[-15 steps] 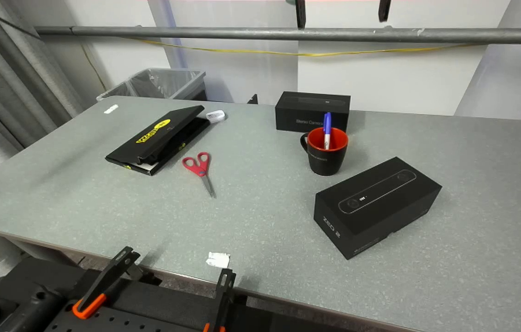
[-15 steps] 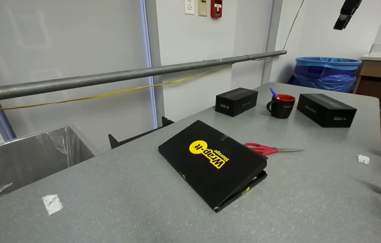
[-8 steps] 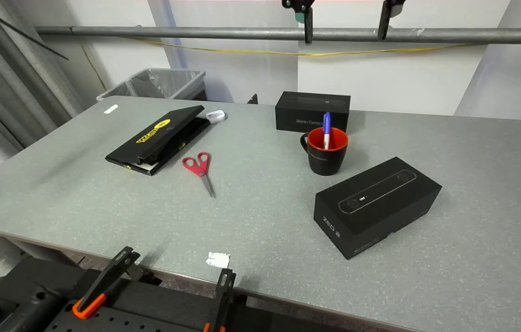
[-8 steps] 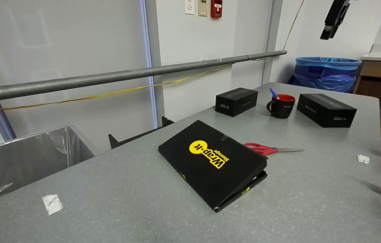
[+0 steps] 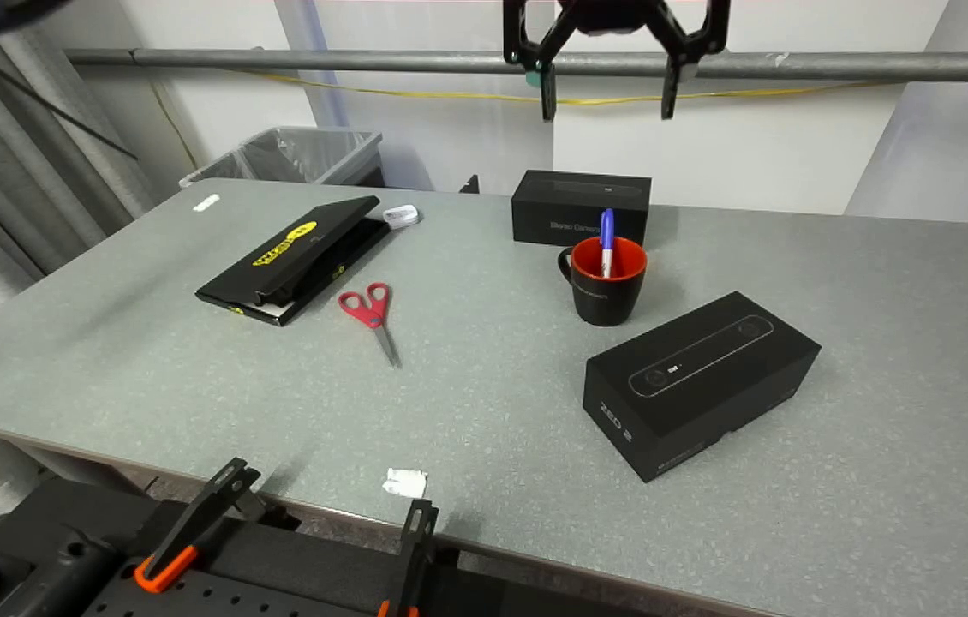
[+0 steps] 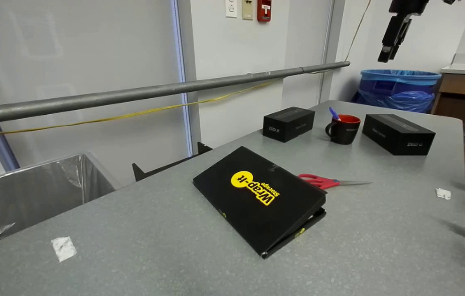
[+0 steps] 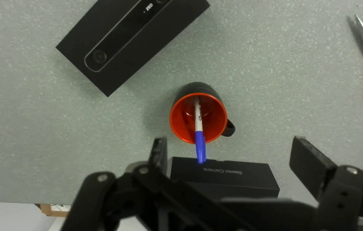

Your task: Remove the marker out of the cup and put it on the table

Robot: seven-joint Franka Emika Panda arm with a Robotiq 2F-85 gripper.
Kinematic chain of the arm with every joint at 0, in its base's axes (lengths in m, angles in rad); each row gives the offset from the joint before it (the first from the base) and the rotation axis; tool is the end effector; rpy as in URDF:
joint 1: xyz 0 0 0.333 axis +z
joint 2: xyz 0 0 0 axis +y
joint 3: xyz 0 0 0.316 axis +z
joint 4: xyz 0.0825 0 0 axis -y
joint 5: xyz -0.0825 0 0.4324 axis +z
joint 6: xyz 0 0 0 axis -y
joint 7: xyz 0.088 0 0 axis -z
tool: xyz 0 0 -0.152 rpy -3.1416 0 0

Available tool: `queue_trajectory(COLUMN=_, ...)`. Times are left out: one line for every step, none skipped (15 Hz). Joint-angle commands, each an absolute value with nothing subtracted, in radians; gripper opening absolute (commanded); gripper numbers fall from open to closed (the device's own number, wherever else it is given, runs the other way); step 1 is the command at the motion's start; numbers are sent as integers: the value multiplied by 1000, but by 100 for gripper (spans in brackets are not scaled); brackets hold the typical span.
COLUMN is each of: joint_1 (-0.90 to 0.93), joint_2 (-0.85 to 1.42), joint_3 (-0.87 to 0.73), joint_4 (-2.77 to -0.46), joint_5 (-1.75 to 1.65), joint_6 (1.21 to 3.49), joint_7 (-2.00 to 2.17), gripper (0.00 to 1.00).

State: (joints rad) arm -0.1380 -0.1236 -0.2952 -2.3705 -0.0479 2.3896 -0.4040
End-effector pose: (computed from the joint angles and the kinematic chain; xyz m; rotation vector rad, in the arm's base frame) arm 0.4906 -0.2268 0.3097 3.0802 0.0049 0.1950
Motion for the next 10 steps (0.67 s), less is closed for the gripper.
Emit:
queue_trajectory(joint_1=-137, joint_2=83, joint_3=-245, joint_4=-2267, joint_5=-1, joint_6=2482, joint_7=-362, gripper=100)
queue_trajectory(joint_1=-143, joint_2=128, joint_3=-230, joint_4=-2242, joint_5=-9, joint_6=2501, joint_7=-333, gripper=100)
queue_trajectory(joint_1=-148, joint_2=177, joint_3=-218, joint_4=-2209, joint_5=-13, joint_6=2514, joint_7=-315, gripper=100)
queue_trajectory(joint_1=-153, joint_2=222, joint_3=-207, joint_4=-2177, joint_5=-12, joint_6=2527, joint_7=-302, gripper=100)
queue_trajectory(joint_1=-157, joint_2=272, joint_3=-197, joint_4=-2136, joint_5=-12, joint_6=2524, joint_7=-284, gripper=100)
queue_trajectory(joint_1=-163, joint_2=311, joint_3=-186, joint_4=-2098, joint_5=-7, joint_6=2508, joint_7=-278, gripper=100)
queue_trajectory(joint_1=-167, joint_2=347, joint_3=-179, joint_4=-2061, joint_5=-10, joint_6=2500, joint_7=-263, gripper=100)
queue_trajectory(joint_1=-172, joint_2=379, joint_3=-172, joint_4=-2022, joint_5=-11, joint_6=2478, joint_7=-247, gripper=100)
queue_trajectory(joint_1=-176, joint_2=398, joint_3=-167, joint_4=-1996, joint_5=-10, joint_6=2462, joint_7=-228, gripper=100)
queue_trajectory(joint_1=-172, joint_2=327, joint_3=-169, joint_4=-2094, joint_5=-45, joint_6=2508, joint_7=-246, gripper=100)
